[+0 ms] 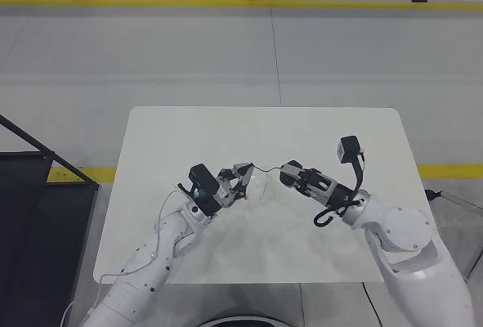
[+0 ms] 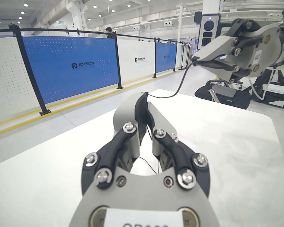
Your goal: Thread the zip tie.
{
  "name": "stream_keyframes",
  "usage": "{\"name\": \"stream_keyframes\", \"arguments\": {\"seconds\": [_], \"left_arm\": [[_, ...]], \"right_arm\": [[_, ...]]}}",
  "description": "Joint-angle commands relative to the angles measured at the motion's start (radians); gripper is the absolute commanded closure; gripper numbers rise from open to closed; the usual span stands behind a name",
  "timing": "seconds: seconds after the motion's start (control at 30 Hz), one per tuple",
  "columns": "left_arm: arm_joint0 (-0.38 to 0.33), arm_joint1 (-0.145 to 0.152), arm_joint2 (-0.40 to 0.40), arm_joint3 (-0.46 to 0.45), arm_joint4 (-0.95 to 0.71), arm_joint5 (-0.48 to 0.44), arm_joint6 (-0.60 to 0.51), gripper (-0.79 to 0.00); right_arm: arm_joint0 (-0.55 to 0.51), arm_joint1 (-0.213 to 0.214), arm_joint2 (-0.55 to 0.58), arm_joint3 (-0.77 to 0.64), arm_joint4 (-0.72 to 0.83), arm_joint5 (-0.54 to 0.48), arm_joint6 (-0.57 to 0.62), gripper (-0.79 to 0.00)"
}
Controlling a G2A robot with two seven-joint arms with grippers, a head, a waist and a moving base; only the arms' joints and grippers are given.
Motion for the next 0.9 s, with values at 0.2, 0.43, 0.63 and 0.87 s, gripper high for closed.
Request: {"name": "stream_keyframes", "arguments": {"seconds": [0.2,0.43,0.63,0.87], "left_arm": [[-0.003,0.0,0.0,0.0,0.009,-0.014,-0.017,0.0],[-0.002,0.001,-0.002,-0.001,0.021,-0.03,-0.024,0.0],[-0.003,0.002,-0.004,-0.002,0.028,-0.04,-0.027,0.0],[-0.003,0.002,-0.005,-0.002,0.031,-0.044,-0.028,0.0]], "right_arm": [[-0.009,-0.002,-0.001,0.008,0.004,-0.046,-0.002,0.0],[-0.014,-0.006,-0.002,0.017,0.023,-0.105,-0.01,0.0],[-0.021,-0.007,0.004,0.021,0.036,-0.129,-0.011,0.0],[-0.023,-0.009,0.004,0.029,0.036,-0.137,-0.01,0.0]]}}
